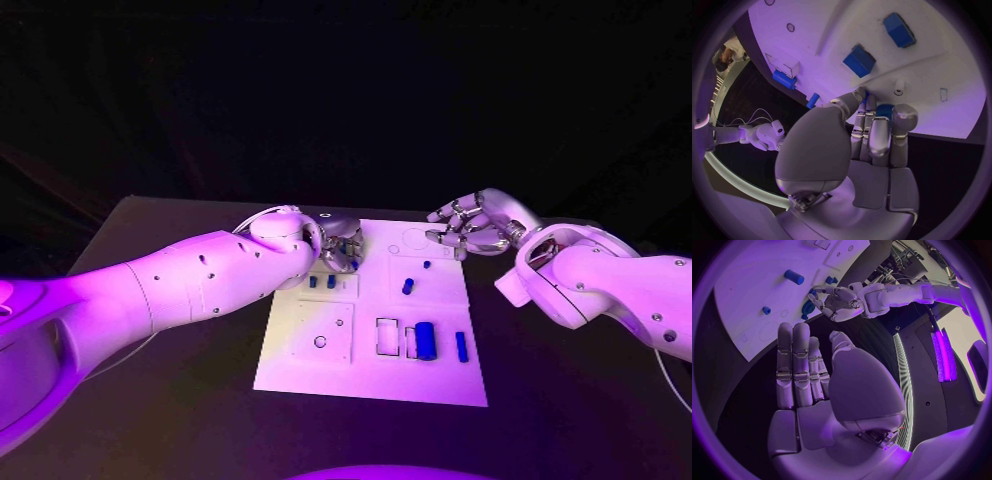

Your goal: Assemble the parts on the task board

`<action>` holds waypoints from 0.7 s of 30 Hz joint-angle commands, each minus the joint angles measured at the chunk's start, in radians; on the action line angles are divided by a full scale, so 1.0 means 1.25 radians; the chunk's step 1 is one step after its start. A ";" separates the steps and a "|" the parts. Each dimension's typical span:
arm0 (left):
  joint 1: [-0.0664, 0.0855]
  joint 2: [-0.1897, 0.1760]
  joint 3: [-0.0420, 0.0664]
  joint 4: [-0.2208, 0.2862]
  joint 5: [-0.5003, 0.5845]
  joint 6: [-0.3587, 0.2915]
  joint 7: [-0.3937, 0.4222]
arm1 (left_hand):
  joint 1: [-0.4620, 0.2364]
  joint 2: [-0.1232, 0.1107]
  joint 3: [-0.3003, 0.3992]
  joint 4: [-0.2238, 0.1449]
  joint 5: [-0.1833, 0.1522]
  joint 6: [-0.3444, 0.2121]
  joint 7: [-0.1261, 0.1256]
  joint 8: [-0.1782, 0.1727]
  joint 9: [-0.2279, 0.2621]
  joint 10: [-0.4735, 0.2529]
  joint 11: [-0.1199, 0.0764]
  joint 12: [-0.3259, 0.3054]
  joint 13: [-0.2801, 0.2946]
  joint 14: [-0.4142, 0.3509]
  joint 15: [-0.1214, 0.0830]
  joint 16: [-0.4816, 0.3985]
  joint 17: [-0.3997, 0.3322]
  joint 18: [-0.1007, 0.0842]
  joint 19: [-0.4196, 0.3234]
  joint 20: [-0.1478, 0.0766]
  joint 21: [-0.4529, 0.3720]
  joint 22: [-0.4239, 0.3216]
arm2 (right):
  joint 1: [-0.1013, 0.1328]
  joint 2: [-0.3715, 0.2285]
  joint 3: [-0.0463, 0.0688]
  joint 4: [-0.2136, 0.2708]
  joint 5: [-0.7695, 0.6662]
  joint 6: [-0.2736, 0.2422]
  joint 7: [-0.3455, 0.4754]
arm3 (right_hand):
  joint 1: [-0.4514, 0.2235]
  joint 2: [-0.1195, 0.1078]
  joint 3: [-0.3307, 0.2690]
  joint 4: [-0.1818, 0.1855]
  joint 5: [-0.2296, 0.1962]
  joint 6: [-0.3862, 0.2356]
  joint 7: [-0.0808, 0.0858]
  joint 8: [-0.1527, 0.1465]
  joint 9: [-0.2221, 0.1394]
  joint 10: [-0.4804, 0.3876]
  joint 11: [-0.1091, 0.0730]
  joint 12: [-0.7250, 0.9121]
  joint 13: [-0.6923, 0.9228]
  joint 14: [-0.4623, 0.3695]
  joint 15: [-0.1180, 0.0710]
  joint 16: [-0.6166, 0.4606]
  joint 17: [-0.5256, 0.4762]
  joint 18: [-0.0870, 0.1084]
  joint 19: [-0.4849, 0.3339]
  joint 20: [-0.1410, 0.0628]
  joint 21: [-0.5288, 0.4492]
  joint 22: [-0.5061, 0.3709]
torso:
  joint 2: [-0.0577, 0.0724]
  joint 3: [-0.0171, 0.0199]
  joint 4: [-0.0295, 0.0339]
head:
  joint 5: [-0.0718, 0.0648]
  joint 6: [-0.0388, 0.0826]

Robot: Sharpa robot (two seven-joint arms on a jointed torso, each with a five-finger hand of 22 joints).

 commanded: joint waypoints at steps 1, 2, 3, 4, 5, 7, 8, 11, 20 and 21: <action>-0.002 -0.008 0.002 0.013 0.009 0.003 -0.002 | -0.002 0.000 0.000 -0.003 0.000 0.004 0.001 -0.004 -0.002 0.006 0.000 -0.006 -0.001 0.004 -0.002 0.002 -0.002 -0.007 0.004 0.000 0.003 0.001 | -0.001 0.001 0.000 -0.001 -0.007 0.003 0.009 | -0.004 0.001 0.004 0.000 0.003 -0.003 0.002 0.004 -0.001 -0.006 0.000 0.000 -0.001 0.006 0.001 -0.005 0.001 0.004 0.005 -0.001 -0.002 -0.001 | 0.000 0.0002 -0.0003 | 0.000 0.003; -0.002 -0.013 0.003 0.018 0.011 0.000 -0.002 | -0.002 -0.001 0.000 -0.003 0.000 0.004 0.002 -0.005 -0.002 0.007 0.001 -0.007 -0.001 0.005 -0.002 0.002 -0.002 -0.007 0.004 0.000 0.004 0.001 | -0.001 0.002 0.000 -0.001 -0.007 0.003 0.009 | -0.004 0.001 0.004 0.000 0.003 -0.003 0.002 0.004 -0.001 -0.006 0.000 0.001 -0.001 0.006 0.001 -0.006 0.001 0.004 0.005 -0.001 -0.003 -0.001 | 0.000 0.0002 -0.0004 | 0.000 0.004; -0.002 -0.016 0.004 0.022 0.012 -0.002 -0.003 | -0.002 -0.001 0.000 -0.004 0.000 0.004 0.002 -0.005 -0.002 0.007 0.001 -0.008 -0.002 0.005 -0.002 0.002 -0.002 -0.007 0.004 0.000 0.004 0.002 | -0.001 0.002 0.000 -0.002 -0.007 0.002 0.010 | -0.004 0.001 0.005 0.000 0.004 -0.003 0.002 0.005 -0.001 -0.006 0.000 0.001 -0.001 0.007 0.001 -0.006 0.001 0.004 0.006 -0.001 -0.003 -0.001 | 0.000 0.0003 -0.0005 | 0.000 0.006; -0.002 -0.020 0.006 0.027 0.013 -0.004 -0.003 | -0.003 -0.001 0.000 -0.004 0.000 0.004 0.002 -0.005 -0.002 0.007 0.001 -0.009 -0.002 0.005 -0.002 0.002 -0.002 -0.007 0.005 0.000 0.005 0.003 | -0.001 0.003 0.000 -0.003 -0.007 0.002 0.010 | -0.004 0.001 0.005 0.000 0.004 -0.003 0.002 0.005 -0.001 -0.006 0.000 0.001 -0.001 0.007 0.001 -0.006 0.001 0.004 0.006 -0.001 -0.003 -0.001 | 0.000 0.0004 -0.0006 | 0.000 0.007; -0.002 -0.025 0.007 0.032 0.015 -0.006 -0.004 | -0.003 -0.001 0.000 -0.004 0.000 0.004 0.002 -0.005 -0.002 0.007 0.001 -0.009 -0.002 0.005 -0.002 0.002 -0.002 -0.007 0.005 0.000 0.005 0.003 | -0.001 0.003 0.000 -0.003 -0.007 0.001 0.010 | -0.004 0.001 0.005 0.000 0.004 -0.003 0.002 0.005 -0.001 -0.006 0.000 0.001 -0.001 0.007 0.001 -0.006 0.001 0.004 0.006 -0.001 -0.003 -0.001 | -0.001 0.0005 -0.0006 | 0.000 0.007; -0.002 -0.034 0.012 0.043 0.018 -0.011 -0.005 | -0.003 -0.002 0.000 -0.004 0.000 0.005 0.003 -0.006 -0.002 0.009 0.001 -0.010 -0.002 0.005 -0.001 0.002 -0.003 -0.007 0.005 0.000 0.005 0.003 | -0.001 0.003 0.000 -0.004 -0.007 0.001 0.010 | -0.004 0.001 0.005 0.000 0.004 -0.003 0.002 0.005 -0.001 -0.006 0.000 0.001 -0.001 0.007 0.001 -0.006 0.001 0.004 0.006 -0.001 -0.003 -0.001 | -0.001 0.0007 0.0005 | 0.000 0.007; -0.001 -0.040 0.015 0.051 0.020 -0.013 -0.005 | -0.003 -0.002 0.000 -0.004 0.000 0.005 0.003 -0.006 -0.003 0.009 0.001 -0.010 -0.002 0.005 -0.001 0.002 -0.003 -0.007 0.005 0.000 0.006 0.004 | -0.001 0.003 0.000 -0.004 -0.007 0.001 0.010 | -0.004 0.001 0.005 0.000 0.004 -0.003 0.002 0.005 -0.001 -0.006 0.000 0.001 -0.001 0.007 0.001 -0.006 0.001 0.004 0.006 -0.001 -0.003 -0.001 | -0.001 0.0008 0.0006 | 0.000 0.007; 0.000 -0.058 0.022 0.073 0.022 -0.013 -0.006 | -0.005 -0.005 -0.001 -0.005 0.000 0.006 0.003 -0.008 -0.003 0.012 0.001 -0.013 -0.002 0.005 -0.001 0.001 -0.006 -0.007 0.005 0.001 0.006 0.004 | -0.001 0.003 0.000 -0.006 -0.006 0.001 0.010 | -0.004 0.001 0.005 0.000 0.004 -0.003 0.002 0.005 -0.001 -0.006 0.000 0.001 -0.001 0.007 0.001 -0.006 0.001 0.004 0.006 -0.001 -0.003 -0.001 | -0.002 0.0003 0.0015 | 0.000 0.008; 0.004 -0.100 0.029 0.119 0.026 -0.013 -0.012 | -0.008 -0.009 -0.003 -0.005 0.000 0.011 0.002 -0.011 -0.004 0.019 0.001 -0.019 -0.002 0.005 -0.001 0.000 -0.009 -0.008 0.008 0.001 0.011 0.011 | -0.001 0.001 0.000 -0.008 -0.005 0.001 0.011 | -0.004 0.001 0.005 0.000 0.004 -0.003 0.002 0.005 -0.001 -0.006 0.000 0.001 -0.001 0.007 0.001 -0.006 0.001 0.004 0.006 -0.001 -0.003 -0.001 | -0.002 0.0001 0.0040 | 0.000 0.010; 0.005 -0.105 0.030 0.121 0.026 -0.011 -0.014 | -0.008 -0.009 -0.003 -0.005 0.000 0.011 0.002 -0.011 -0.004 0.019 0.001 -0.019 -0.002 0.005 -0.001 0.001 -0.009 -0.009 0.009 0.001 0.011 0.012 | -0.002 0.001 0.000 -0.008 -0.005 0.001 0.011 | -0.004 0.001 0.005 0.000 0.004 -0.003 0.002 0.005 -0.001 -0.006 0.000 0.001 -0.001 0.007 0.001 -0.006 0.001 0.004 0.006 -0.001 -0.003 -0.001 | -0.001 -0.0001 0.0035 | 0.000 0.010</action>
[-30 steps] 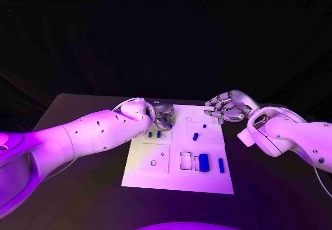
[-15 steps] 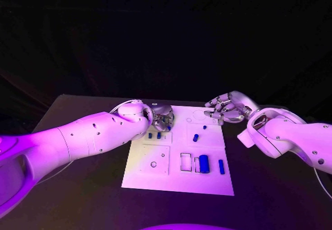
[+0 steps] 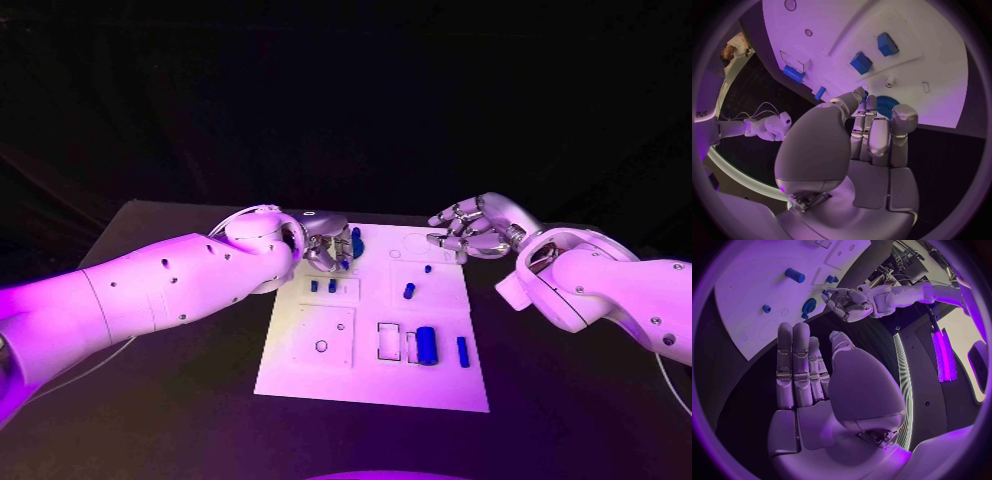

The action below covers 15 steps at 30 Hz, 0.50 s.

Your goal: Assemble the parts on the task board

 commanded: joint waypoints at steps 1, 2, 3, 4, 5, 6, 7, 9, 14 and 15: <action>0.002 -0.009 0.002 0.008 0.010 -0.002 -0.008 | -0.003 -0.004 0.000 -0.003 0.000 0.005 0.002 -0.004 -0.001 0.007 0.001 -0.003 0.000 0.005 -0.002 0.001 0.000 -0.009 0.006 -0.002 0.005 0.001 | -0.001 0.000 0.000 -0.001 -0.005 0.002 0.008 | -0.004 0.001 0.005 0.000 0.004 -0.003 0.002 0.005 -0.001 -0.006 -0.001 0.001 -0.001 0.007 0.001 -0.003 0.001 0.004 0.006 -0.001 -0.003 -0.001 | 0.001 -0.0006 -0.0006 | 0.001 0.000; 0.002 -0.012 0.002 0.009 0.010 -0.001 -0.010 | -0.003 -0.004 0.000 -0.003 0.000 0.006 0.002 -0.004 -0.001 0.008 0.001 -0.004 0.000 0.005 -0.002 0.000 0.000 -0.009 0.006 -0.002 0.005 0.002 | -0.001 0.000 0.000 -0.001 -0.005 0.003 0.008 | -0.004 0.001 0.005 0.000 0.004 -0.003 0.002 0.005 -0.001 -0.006 -0.001 0.001 -0.001 0.007 0.001 -0.003 0.001 0.004 0.006 -0.001 -0.003 -0.001 | 0.001 -0.0004 -0.0011 | 0.001 0.000; 0.002 -0.013 0.002 0.009 0.010 0.000 -0.010 | -0.003 -0.004 0.000 -0.003 0.000 0.006 0.002 -0.004 -0.001 0.008 0.001 -0.004 0.000 0.005 -0.002 0.000 0.000 -0.009 0.006 -0.002 0.005 0.002 | -0.002 0.000 0.000 -0.001 -0.005 0.003 0.008 | -0.004 0.001 0.005 0.000 0.004 -0.003 0.002 0.005 -0.001 -0.006 -0.001 0.001 -0.001 0.007 0.001 -0.003 0.001 0.004 0.006 -0.001 -0.003 -0.001 | 0.001 -0.0004 -0.0011 | 0.001 0.000; 0.002 -0.016 0.002 0.008 0.011 0.000 -0.011 | -0.003 -0.004 0.000 -0.003 0.000 0.006 0.002 -0.004 -0.001 0.008 0.001 -0.004 0.000 0.005 -0.002 0.000 0.000 -0.009 0.006 -0.002 0.005 0.002 | -0.002 0.000 0.000 -0.001 -0.005 0.003 0.008 | -0.004 0.001 0.005 0.000 0.004 -0.003 0.002 0.005 -0.001 -0.006 -0.001 0.001 -0.001 0.007 0.001 -0.003 0.001 0.004 0.006 -0.001 -0.003 -0.001 | 0.001 -0.0004 -0.0011 | 0.001 0.000; 0.002 -0.017 0.002 0.008 0.011 0.000 -0.012 | -0.003 -0.004 0.000 -0.003 0.000 0.006 0.002 -0.004 -0.001 0.008 0.001 -0.004 0.000 0.005 -0.002 0.000 0.000 -0.009 0.006 -0.002 0.005 0.002 | -0.002 0.000 0.000 -0.001 -0.005 0.003 0.008 | -0.004 0.001 0.005 0.000 0.004 -0.003 0.002 0.005 -0.001 -0.006 -0.001 0.001 -0.001 0.007 0.001 -0.003 0.001 0.004 0.006 -0.001 -0.003 -0.001 | 0.001 -0.0003 -0.0013 | 0.001 0.000; 0.002 -0.018 0.002 0.007 0.012 0.000 -0.012 | -0.003 -0.004 0.000 -0.003 0.000 0.006 0.002 -0.004 -0.001 0.008 0.001 -0.004 0.000 0.005 -0.002 0.000 0.000 -0.009 0.006 -0.002 0.005 0.002 | -0.002 0.000 0.000 -0.001 -0.005 0.003 0.008 | -0.004 0.001 0.005 0.000 0.004 -0.003 0.002 0.005 -0.001 -0.006 -0.001 0.001 -0.001 0.007 0.001 -0.003 0.001 0.004 0.006 -0.001 -0.003 -0.001 | 0.001 -0.0001 -0.0010 | 0.002 0.000; 0.002 -0.020 0.002 0.005 0.012 0.000 -0.013 | -0.003 -0.004 0.000 -0.003 0.000 0.006 0.002 -0.004 -0.001 0.008 0.001 -0.004 0.000 0.005 -0.002 0.000 0.000 -0.009 0.006 -0.002 0.005 0.002 | -0.002 0.000 0.000 -0.001 -0.005 0.003 0.008 | -0.004 0.001 0.005 0.000 0.004 -0.003 0.002 0.005 -0.001 -0.006 -0.001 0.001 -0.001 0.007 0.001 -0.003 0.001 0.004 0.006 -0.001 -0.003 -0.001 | 0.001 -0.0001 -0.0006 | 0.002 0.000; 0.002 -0.021 0.002 0.003 0.013 0.001 -0.014 | -0.003 -0.004 0.000 -0.003 0.000 0.006 0.002 -0.004 -0.001 0.008 0.001 -0.004 0.000 0.005 -0.002 0.000 0.000 -0.009 0.006 -0.002 0.005 0.002 | -0.002 0.000 0.000 0.000 -0.005 0.003 0.008 | -0.004 0.001 0.005 0.000 0.004 -0.003 0.002 0.005 -0.001 -0.006 -0.001 0.001 -0.001 0.007 0.001 -0.003 0.001 0.004 0.006 -0.001 -0.003 -0.001 | 0.001 -0.0003 -0.0004 | 0.002 -0.001; 0.002 -0.024 0.002 -0.002 0.013 0.004 -0.018 | -0.003 -0.004 0.000 -0.003 0.000 0.006 0.002 -0.004 -0.001 0.008 0.001 -0.004 0.000 0.005 -0.002 0.000 0.000 -0.009 0.006 -0.002 0.005 0.002 | -0.003 0.000 0.000 0.000 -0.005 0.003 0.008 | -0.004 0.001 0.005 0.000 0.004 -0.003 0.002 0.005 -0.001 -0.006 -0.001 0.001 -0.001 0.007 0.001 -0.003 0.001 0.004 0.006 -0.001 -0.003 -0.001 | 0.001 -0.0004 -0.0012 | 0.003 -0.003; 0.002 -0.024 0.002 -0.003 0.013 0.006 -0.019 | -0.003 -0.004 0.000 -0.003 0.000 0.006 0.002 -0.004 -0.001 0.008 0.001 -0.004 0.000 0.005 -0.002 0.000 0.000 -0.009 0.006 -0.002 0.005 0.002 | -0.003 0.000 0.000 0.000 -0.005 0.003 0.008 | -0.004 0.001 0.005 0.000 0.004 -0.003 0.002 0.005 -0.001 -0.006 -0.001 0.001 -0.001 0.007 0.001 -0.003 0.001 0.004 0.006 -0.001 -0.003 -0.001 | 0.001 -0.0002 -0.0013 | 0.003 -0.003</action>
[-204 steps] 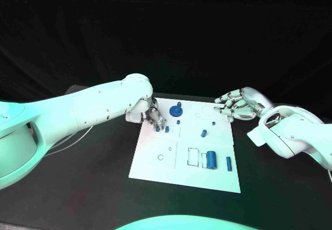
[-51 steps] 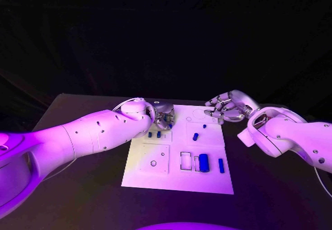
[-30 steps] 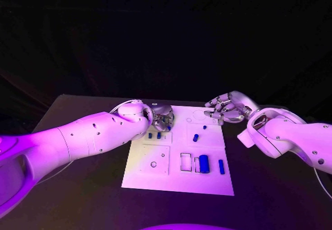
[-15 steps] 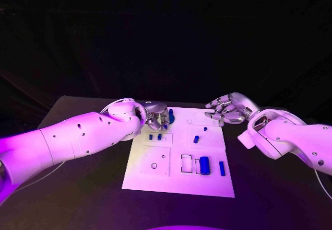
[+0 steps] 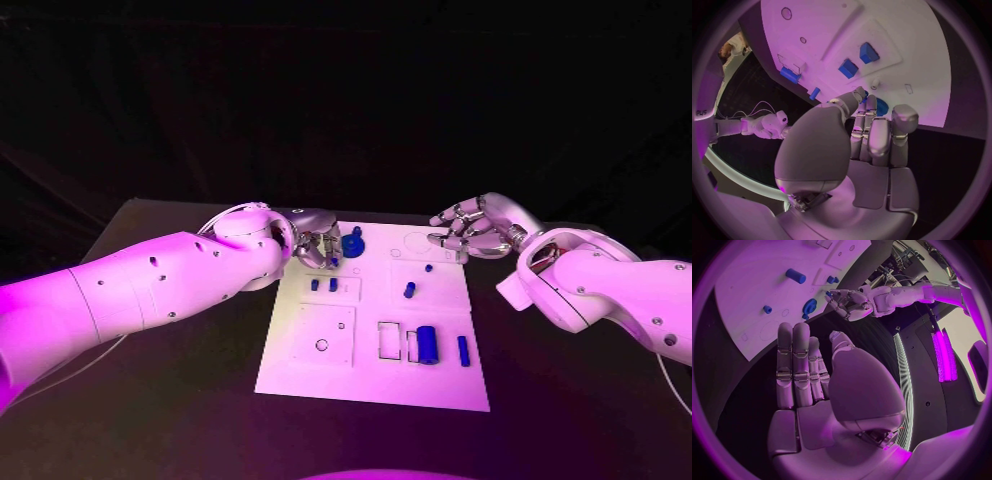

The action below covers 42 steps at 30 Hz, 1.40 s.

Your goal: Assemble the parts on the task board

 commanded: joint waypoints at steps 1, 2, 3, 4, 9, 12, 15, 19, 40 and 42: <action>0.001 0.000 0.001 -0.003 0.007 0.006 -0.009 | -0.003 -0.004 0.000 -0.003 0.000 0.006 0.002 -0.004 0.000 0.005 -0.002 -0.004 -0.001 0.005 -0.002 0.000 -0.001 -0.009 0.004 0.001 0.005 0.001 | -0.001 0.000 0.000 0.000 -0.005 0.003 0.008 | -0.004 0.001 0.005 0.000 0.004 -0.003 0.002 0.005 -0.001 -0.005 0.001 0.001 -0.001 0.007 0.001 -0.003 0.001 0.004 0.006 -0.001 -0.003 -0.001 | 0.000 0.0003 -0.0003 | 0.001 -0.001; 0.001 0.000 0.001 -0.004 0.007 0.007 -0.009 | -0.003 -0.004 0.000 -0.003 0.000 0.006 0.002 -0.004 0.000 0.006 -0.002 -0.004 -0.001 0.005 -0.002 0.000 -0.001 -0.009 0.004 0.001 0.006 0.001 | -0.001 0.000 0.000 0.001 -0.005 0.003 0.008 | -0.004 0.001 0.005 0.000 0.004 -0.003 0.002 0.005 -0.001 -0.005 0.001 0.001 -0.001 0.007 0.001 -0.003 0.001 0.004 0.006 -0.001 -0.003 -0.001 | 0.000 0.0006 -0.0004 | 0.001 -0.002; 0.001 0.001 0.001 -0.006 0.007 0.008 -0.009 | -0.004 -0.004 0.000 -0.002 0.000 0.007 0.002 -0.005 0.000 0.006 -0.002 -0.005 -0.001 0.006 -0.002 0.000 -0.001 -0.009 0.004 0.001 0.006 0.001 | -0.001 0.001 0.000 0.001 -0.005 0.003 0.008 | -0.004 0.001 0.005 0.000 0.004 -0.003 0.002 0.005 -0.001 -0.005 0.001 0.001 -0.001 0.007 0.001 -0.003 0.001 0.004 0.006 -0.001 -0.003 -0.001 | 0.000 0.0007 -0.0006 | 0.002 -0.001; 0.001 0.001 0.001 -0.007 0.007 0.009 -0.009 | -0.004 -0.004 0.000 -0.002 0.000 0.007 0.002 -0.005 0.000 0.007 -0.002 -0.005 -0.001 0.006 -0.002 0.000 -0.001 -0.009 0.004 0.001 0.006 0.001 | -0.001 0.001 0.000 0.001 -0.005 0.003 0.008 | -0.004 0.001 0.005 0.000 0.004 -0.003 0.002 0.005 -0.001 -0.005 0.001 0.001 -0.001 0.007 0.001 -0.003 0.001 0.004 0.006 -0.001 -0.003 -0.001 | 0.000 0.0007 -0.0006 | 0.002 -0.001; 0.001 0.005 0.001 -0.015 0.007 0.019 -0.012 | -0.004 -0.004 0.000 -0.002 0.000 0.007 0.002 -0.005 0.000 0.007 -0.002 -0.005 -0.001 0.006 -0.002 0.000 -0.001 -0.009 0.004 0.001 0.006 0.001 | -0.001 0.001 0.000 0.001 -0.005 0.003 0.008 | -0.004 0.001 0.005 0.000 0.004 -0.003 0.002 0.005 -0.001 -0.005 0.001 0.001 -0.001 0.007 0.001 -0.003 0.001 0.004 0.006 -0.001 -0.003 -0.001 | 0.000 0.0004 -0.0008 | 0.001 -0.001; 0.001 0.007 0.001 -0.021 0.007 0.026 -0.013 | -0.004 -0.004 0.000 -0.002 0.000 0.007 0.002 -0.005 0.000 0.007 -0.002 -0.005 -0.001 0.006 -0.002 0.000 -0.001 -0.009 0.004 0.001 0.006 0.001 | -0.001 0.001 0.000 0.001 -0.005 0.003 0.008 | -0.004 0.001 0.005 0.000 0.004 -0.003 0.002 0.005 -0.001 -0.005 0.001 0.001 -0.001 0.007 0.001 -0.003 0.001 0.004 0.006 -0.001 -0.003 -0.001 | 0.000 0.0004 -0.0005 | 0.001 -0.002; 0.001 0.008 0.001 -0.023 0.007 0.031 -0.014 | -0.004 -0.004 0.000 -0.002 0.000 0.008 0.001 -0.005 -0.001 0.007 -0.002 -0.006 -0.001 0.005 -0.002 -0.001 -0.003 -0.009 0.003 0.001 0.005 0.000 | -0.001 0.001 0.000 0.001 -0.005 0.003 0.008 | -0.004 0.001 0.005 0.000 0.004 -0.003 0.002 0.005 -0.001 -0.005 0.001 0.001 -0.001 0.007 0.001 -0.003 0.001 0.004 0.006 -0.001 -0.003 -0.001 | 0.000 0.0008 -0.0004 | 0.001 -0.002; 0.001 0.008 0.001 -0.025 0.007 0.035 -0.016 | -0.004 -0.004 0.000 -0.002 0.000 0.008 0.001 -0.005 -0.001 0.007 -0.002 -0.006 -0.001 0.005 -0.002 -0.001 -0.003 -0.009 0.003 0.001 0.005 0.000 | -0.001 0.001 0.000 0.001 -0.005 0.003 0.008 | -0.004 0.001 0.005 0.000 0.004 -0.003 0.002 0.005 -0.001 -0.005 0.001 0.001 -0.001 0.007 0.001 -0.003 0.001 0.004 0.006 -0.001 -0.003 -0.001 | 0.000 0.0003 -0.0004 | 0.001 -0.003; 0.000 0.020 0.000 -0.041 0.010 0.043 -0.012 | -0.004 -0.004 0.000 -0.002 0.000 0.008 0.001 -0.006 -0.001 0.008 -0.002 -0.007 -0.001 0.005 -0.002 -0.001 -0.004 -0.008 0.002 0.000 0.005 -0.001 | -0.001 0.002 0.000 0.001 -0.005 0.003 0.009 | -0.003 0.001 0.005 -0.001 0.004 -0.003 0.002 0.005 -0.001 -0.005 0.001 0.001 -0.002 0.007 0.001 -0.004 0.002 0.004 0.006 -0.001 -0.004 -0.001 | 0.000 0.0004 -0.0005 | 0.001 -0.004; 0.000 0.021 0.000 -0.042 0.010 0.044 -0.013 | -0.004 -0.004 0.000 -0.002 0.000 0.008 0.001 -0.006 -0.001 0.008 -0.002 -0.007 -0.001 0.005 -0.002 -0.001 -0.004 -0.008 0.002 0.000 0.005 -0.001 | -0.001 0.002 0.000 0.001 -0.005 0.003 0.009 | -0.003 0.001 0.005 -0.001 0.004 -0.003 0.002 0.005 -0.001 -0.005 0.001 0.001 -0.002 0.007 0.001 -0.004 0.002 0.004 0.006 -0.001 -0.004 -0.001 | 0.000 0.0003 -0.0001 | 0.001 -0.005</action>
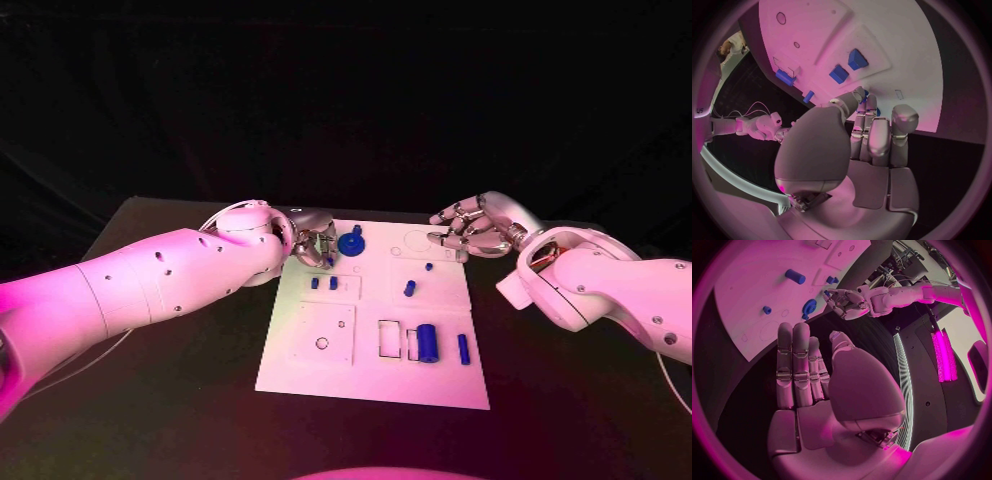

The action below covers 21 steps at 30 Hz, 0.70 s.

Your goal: Assemble the parts on the task board

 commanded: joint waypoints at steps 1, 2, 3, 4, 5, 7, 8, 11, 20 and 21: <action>0.001 0.003 0.001 -0.002 0.005 0.014 0.001 | -0.004 -0.004 0.000 -0.002 0.000 0.005 -0.001 -0.003 0.000 0.005 0.000 -0.004 -0.001 0.005 -0.002 -0.001 -0.001 -0.008 0.002 0.000 0.002 -0.001 | -0.001 0.001 0.000 0.001 -0.005 0.003 0.008 | -0.003 0.001 0.005 -0.001 0.004 -0.003 0.002 0.005 -0.001 -0.006 0.000 0.001 -0.001 0.007 0.001 -0.004 0.001 0.004 0.006 -0.001 -0.004 -0.001 | 0.000 0.0002 0.0005 | -0.001 -0.001; 0.001 0.003 0.001 -0.002 0.005 0.015 0.001 | -0.004 -0.004 0.000 -0.002 0.000 0.005 -0.001 -0.003 0.000 0.005 0.000 -0.004 -0.001 0.005 -0.002 -0.001 -0.001 -0.008 0.002 0.000 0.002 -0.001 | -0.001 0.001 0.000 0.001 -0.005 0.003 0.008 | -0.003 0.001 0.005 -0.001 0.004 -0.003 0.002 0.005 -0.001 -0.006 0.000 0.001 -0.001 0.007 0.001 -0.004 0.001 0.004 0.006 -0.001 -0.004 -0.001 | 0.000 0.0002 0.0005 | -0.001 -0.001; 0.001 0.004 0.001 -0.003 0.005 0.017 0.000 | -0.004 -0.004 0.000 -0.002 0.000 0.005 -0.001 -0.003 0.000 0.005 0.000 -0.004 -0.001 0.005 -0.002 -0.001 -0.001 -0.008 0.002 0.000 0.002 -0.001 | -0.001 0.001 0.000 0.001 -0.005 0.003 0.008 | -0.003 0.001 0.005 -0.001 0.004 -0.003 0.002 0.005 -0.001 -0.006 0.000 0.001 -0.001 0.007 0.001 -0.004 0.001 0.004 0.006 -0.001 -0.004 -0.001 | 0.000 0.0003 0.0006 | 0.000 -0.001; 0.001 0.004 0.001 -0.003 0.005 0.019 -0.001 | -0.004 -0.004 0.000 -0.002 0.000 0.005 -0.001 -0.003 0.000 0.005 0.000 -0.005 -0.001 0.005 -0.002 -0.002 -0.002 -0.008 0.002 0.000 0.001 -0.002 | -0.001 0.001 0.000 0.001 -0.005 0.003 0.008 | -0.003 0.001 0.005 -0.001 0.004 -0.003 0.002 0.005 -0.001 -0.006 0.000 0.001 -0.001 0.007 0.001 -0.004 0.001 0.004 0.006 -0.001 -0.004 -0.001 | 0.000 0.0003 0.0006 | 0.000 -0.001; 0.001 0.004 0.001 -0.004 0.005 0.021 -0.003 | -0.004 -0.004 0.000 -0.002 0.000 0.005 -0.001 -0.004 0.000 0.005 0.000 -0.005 -0.001 0.005 -0.002 -0.002 -0.002 -0.008 0.002 0.000 0.001 -0.002 | -0.001 0.001 0.000 0.001 -0.005 0.003 0.008 | -0.003 0.001 0.005 -0.001 0.004 -0.003 0.002 0.005 -0.001 -0.006 0.000 0.001 -0.001 0.007 0.001 -0.004 0.001 0.004 0.006 -0.001 -0.004 -0.001 | 0.000 0.0004 0.0006 | 0.000 -0.001; 0.001 0.004 0.001 -0.005 0.005 0.025 -0.005 | -0.004 -0.004 0.000 -0.002 0.000 0.005 -0.001 -0.004 0.000 0.005 0.000 -0.005 -0.001 0.005 -0.002 -0.002 -0.002 -0.008 0.002 0.000 0.001 -0.002 | -0.001 0.000 0.000 0.001 -0.005 0.004 0.008 | -0.003 0.001 0.005 -0.001 0.004 -0.003 0.002 0.005 -0.001 -0.006 0.000 0.001 -0.001 0.007 0.001 -0.004 0.001 0.004 0.006 -0.001 -0.004 -0.001 | -0.001 0.0003 0.0002 | 0.000 -0.001; 0.001 0.004 0.001 -0.005 0.005 0.027 -0.006 | -0.004 -0.004 0.000 -0.002 0.000 0.005 -0.001 -0.004 0.000 0.005 0.000 -0.005 -0.001 0.005 -0.002 -0.002 -0.002 -0.008 0.002 0.000 0.001 -0.002 | -0.001 0.000 0.000 0.001 -0.005 0.004 0.007 | -0.003 0.001 0.005 -0.001 0.004 -0.003 0.002 0.005 -0.001 -0.006 0.000 0.001 -0.001 0.007 0.001 -0.004 0.001 0.004 0.006 -0.001 -0.004 -0.001 | 0.000 0.0002 0.0000 | 0.000 -0.001; 0.001 0.004 0.001 -0.006 0.005 0.029 -0.008 | -0.005 -0.004 0.001 -0.002 0.000 0.005 -0.001 -0.005 -0.001 0.005 0.001 -0.007 -0.001 0.004 -0.002 -0.004 -0.006 -0.007 -0.001 0.000 -0.001 -0.006 | -0.001 0.000 0.000 0.001 -0.005 0.004 0.007 | -0.003 0.001 0.005 -0.001 0.004 -0.003 0.002 0.005 -0.001 -0.006 0.000 0.001 -0.001 0.007 0.001 -0.004 0.001 0.004 0.006 -0.001 -0.004 -0.001 | 0.000 0.0003 0.0000 | 0.000 -0.001; 0.001 0.003 0.000 -0.008 0.005 0.023 -0.007 | -0.009 -0.013 0.003 -0.003 0.000 -0.013 0.004 -0.029 -0.011 0.003 0.006 -0.030 -0.003 -0.009 0.002 -0.017 -0.032 -0.002 -0.019 0.003 -0.017 -0.030 | -0.001 0.000 0.000 0.001 -0.005 0.003 0.007 | -0.003 0.001 0.005 -0.001 0.004 -0.003 0.002 0.005 -0.001 -0.006 0.000 0.001 -0.001 0.007 0.001 -0.004 0.001 0.004 0.006 -0.001 -0.004 -0.001 | 0.000 0.0000 0.0003 | 0.000 -0.002; 0.001 0.003 0.000 -0.008 0.005 0.023 -0.007 | -0.009 -0.014 0.003 -0.003 0.000 -0.016 0.004 -0.032 -0.012 0.003 0.006 -0.032 -0.003 -0.009 0.003 -0.018 -0.034 -0.002 -0.020 0.003 -0.018 -0.030 | -0.001 0.000 0.000 0.001 -0.005 0.003 0.007 | -0.003 0.001 0.005 -0.001 0.004 -0.003 0.002 0.005 -0.001 -0.006 0.000 0.001 -0.001 0.007 0.001 -0.004 0.001 0.004 0.006 -0.001 -0.004 -0.001 | 0.000 -0.0001 0.0004 | 0.000 -0.002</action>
